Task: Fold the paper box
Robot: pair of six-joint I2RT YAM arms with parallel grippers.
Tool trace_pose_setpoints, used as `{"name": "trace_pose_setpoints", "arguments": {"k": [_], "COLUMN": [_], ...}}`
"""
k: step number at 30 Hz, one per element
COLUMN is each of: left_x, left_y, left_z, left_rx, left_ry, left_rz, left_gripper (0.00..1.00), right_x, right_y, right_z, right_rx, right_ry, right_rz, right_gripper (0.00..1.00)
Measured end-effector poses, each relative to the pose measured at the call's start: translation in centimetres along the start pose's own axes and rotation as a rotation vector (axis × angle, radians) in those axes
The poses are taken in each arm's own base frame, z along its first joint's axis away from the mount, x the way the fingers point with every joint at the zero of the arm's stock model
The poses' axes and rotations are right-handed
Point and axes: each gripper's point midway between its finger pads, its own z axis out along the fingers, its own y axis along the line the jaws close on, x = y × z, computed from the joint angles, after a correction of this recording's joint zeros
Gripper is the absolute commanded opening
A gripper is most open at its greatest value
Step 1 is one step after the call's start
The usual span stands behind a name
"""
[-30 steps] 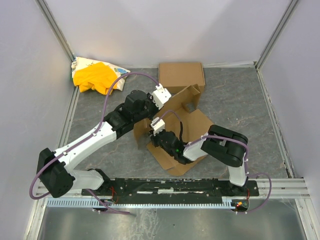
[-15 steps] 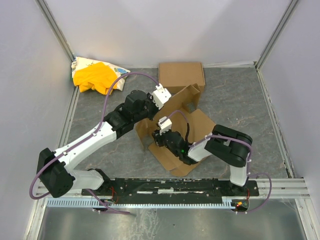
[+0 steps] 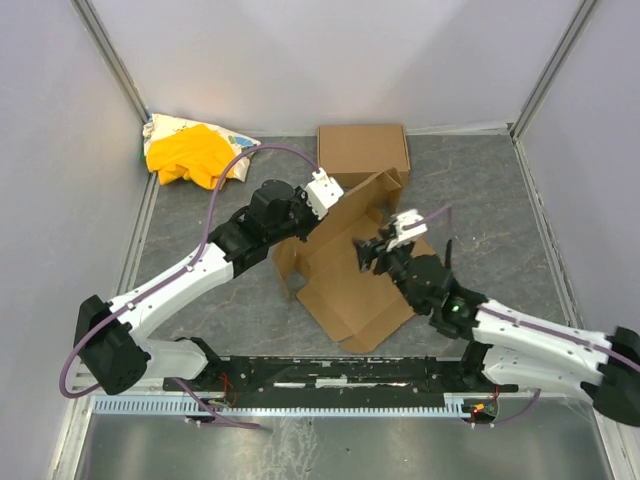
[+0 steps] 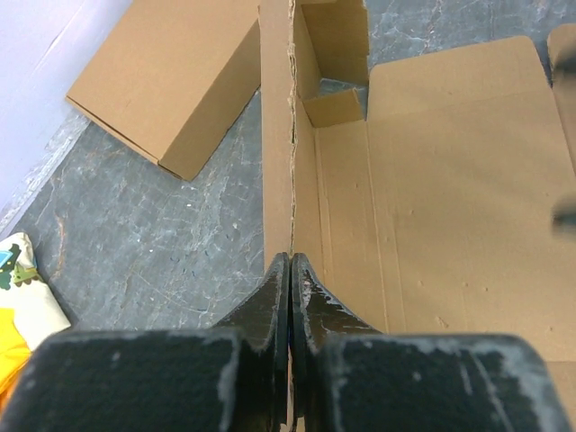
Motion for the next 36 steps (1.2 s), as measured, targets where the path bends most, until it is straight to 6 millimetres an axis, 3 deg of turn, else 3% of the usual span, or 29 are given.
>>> {"name": "trace_pose_setpoints", "arguments": {"k": [2, 4, 8, 10, 15, 22, 26, 36], "left_x": [-0.1, -0.1, -0.2, -0.3, -0.3, -0.3, 0.0, 0.4], "left_y": [-0.2, -0.3, -0.5, -0.6, -0.7, -0.7, -0.4, -0.3], "left_z": [0.0, 0.0, 0.0, 0.0, 0.0, 0.1, 0.3, 0.6], "left_rx": [0.009, 0.018, 0.028, 0.035, 0.041, 0.038, 0.023, 0.014], "left_ry": [-0.004, -0.008, -0.013, -0.015, -0.018, -0.016, -0.004, 0.010], "left_rz": [0.000, 0.000, 0.001, 0.001, 0.001, 0.001, 0.001, 0.000], "left_gripper": [0.03, 0.03, 0.03, 0.03, 0.03, 0.03, 0.03, 0.03], "right_x": [-2.4, -3.6, -3.8, -3.0, -0.2, 0.5, 0.5, 2.9], "right_y": [-3.1, -6.2, -11.8, -13.2, -15.2, -19.4, -20.7, -19.1], "right_z": [-0.7, -0.9, 0.1, 1.2, 2.0, 1.6, 1.5, 3.3], "right_rx": [0.109, 0.205, 0.368, 0.405, 0.438, 0.530, 0.537, 0.388], "right_ry": [-0.004, 0.022, 0.169, 0.256, 0.424, 0.498, 0.494, 0.493], "right_rz": [-0.023, -0.048, -0.095, -0.114, -0.142, -0.122, -0.077, 0.026], "right_gripper": [0.73, 0.73, 0.74, 0.74, 0.75, 0.73, 0.72, 0.70]}}
